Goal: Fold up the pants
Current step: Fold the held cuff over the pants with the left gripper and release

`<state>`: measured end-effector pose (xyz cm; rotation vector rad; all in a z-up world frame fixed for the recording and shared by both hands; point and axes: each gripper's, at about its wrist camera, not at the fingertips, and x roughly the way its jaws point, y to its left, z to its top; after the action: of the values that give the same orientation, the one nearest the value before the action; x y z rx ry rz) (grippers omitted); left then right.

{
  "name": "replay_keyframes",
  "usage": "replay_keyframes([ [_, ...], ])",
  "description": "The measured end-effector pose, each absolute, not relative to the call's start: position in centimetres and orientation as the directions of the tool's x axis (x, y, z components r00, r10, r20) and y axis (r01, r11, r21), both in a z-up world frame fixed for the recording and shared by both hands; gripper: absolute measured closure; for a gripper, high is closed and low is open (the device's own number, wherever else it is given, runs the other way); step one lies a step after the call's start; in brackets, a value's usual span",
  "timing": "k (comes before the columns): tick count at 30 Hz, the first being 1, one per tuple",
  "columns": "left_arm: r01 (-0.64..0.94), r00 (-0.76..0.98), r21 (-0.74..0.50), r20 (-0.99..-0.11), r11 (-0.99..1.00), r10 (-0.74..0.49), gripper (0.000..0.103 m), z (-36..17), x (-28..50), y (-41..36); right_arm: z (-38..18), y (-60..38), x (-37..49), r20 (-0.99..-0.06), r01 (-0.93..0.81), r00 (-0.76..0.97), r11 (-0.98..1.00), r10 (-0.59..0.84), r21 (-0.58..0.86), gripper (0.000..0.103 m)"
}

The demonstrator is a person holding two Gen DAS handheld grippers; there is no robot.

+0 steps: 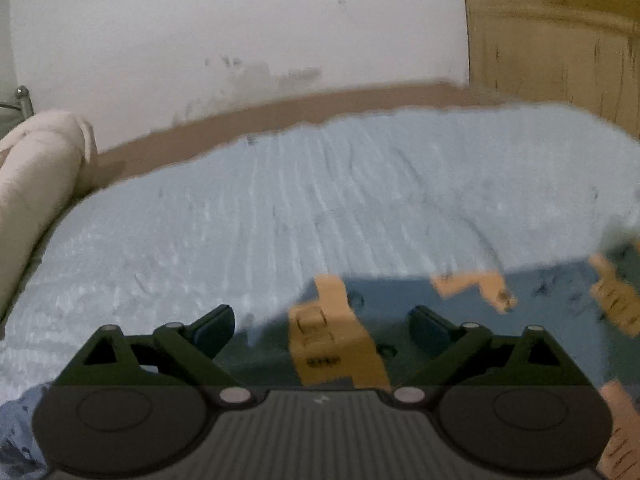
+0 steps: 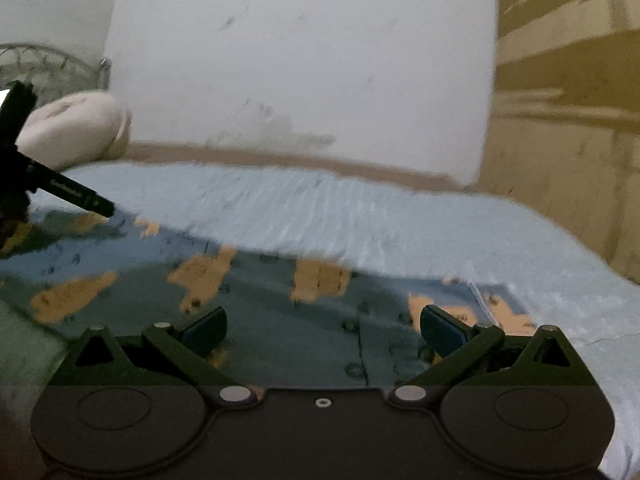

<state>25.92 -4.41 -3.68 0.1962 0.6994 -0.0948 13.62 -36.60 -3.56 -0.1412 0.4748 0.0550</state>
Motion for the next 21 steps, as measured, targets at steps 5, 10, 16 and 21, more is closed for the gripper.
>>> replay_keyframes([
  [5, 0.08, 0.742, 0.099, -0.67, 0.992, 0.007, 0.001, -3.9, 27.0, -3.6, -3.6, -41.5, 14.0, -0.475, 0.047, 0.873, 0.987, -0.114, -0.15, 0.001],
  [10, 0.064, 0.774, 0.12, -0.632, 0.991, 0.027, 0.001, -2.6, 25.6, -4.4, -3.2, -45.6, 13.1, -0.434, 0.271, 0.842, 0.947, -0.32, -0.172, 0.001],
  [16, 0.183, 0.796, 0.004, -0.588, 0.983, -0.146, 0.001, -0.7, 22.1, -8.9, -2.8, -46.4, 10.1, -0.425, 0.276, 0.872, 0.961, -0.244, 0.015, 0.001],
  [21, 0.331, 0.729, -0.086, -0.609, 0.94, -0.313, 0.001, -1.2, 20.2, -13.5, -2.2, -46.6, 8.8, -0.47, 0.127, 0.882, 0.965, -0.004, 0.229, 0.001],
])
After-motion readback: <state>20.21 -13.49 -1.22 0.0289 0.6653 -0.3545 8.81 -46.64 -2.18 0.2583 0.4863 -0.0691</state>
